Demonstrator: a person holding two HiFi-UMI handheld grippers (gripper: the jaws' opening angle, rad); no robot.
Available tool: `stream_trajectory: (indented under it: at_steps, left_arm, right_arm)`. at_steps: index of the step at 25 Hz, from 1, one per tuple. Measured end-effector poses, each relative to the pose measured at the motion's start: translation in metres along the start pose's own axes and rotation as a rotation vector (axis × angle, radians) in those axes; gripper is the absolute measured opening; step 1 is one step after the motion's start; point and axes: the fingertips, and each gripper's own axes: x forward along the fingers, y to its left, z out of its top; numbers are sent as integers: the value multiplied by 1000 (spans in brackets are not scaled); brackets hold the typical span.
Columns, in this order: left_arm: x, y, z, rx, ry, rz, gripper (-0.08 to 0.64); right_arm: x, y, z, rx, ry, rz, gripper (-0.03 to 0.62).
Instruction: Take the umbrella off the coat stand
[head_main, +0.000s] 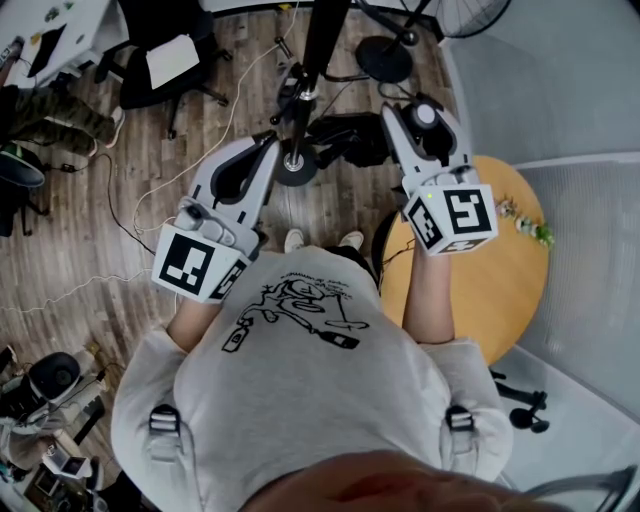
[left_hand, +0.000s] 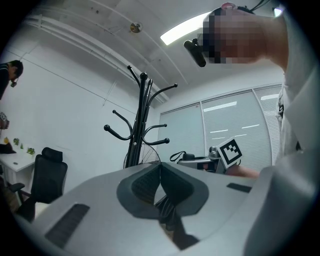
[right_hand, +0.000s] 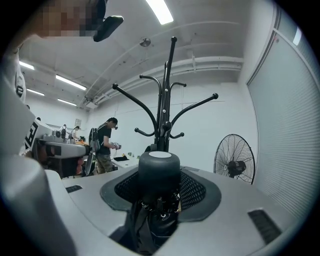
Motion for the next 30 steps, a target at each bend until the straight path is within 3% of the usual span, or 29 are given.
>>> stream_trajectory:
  at_steps: [30]
  left_arm:
    - [5,3,-10,-2,15,5,9]
  right_arm:
    - [-23,33,-30,-6,56,21,216]
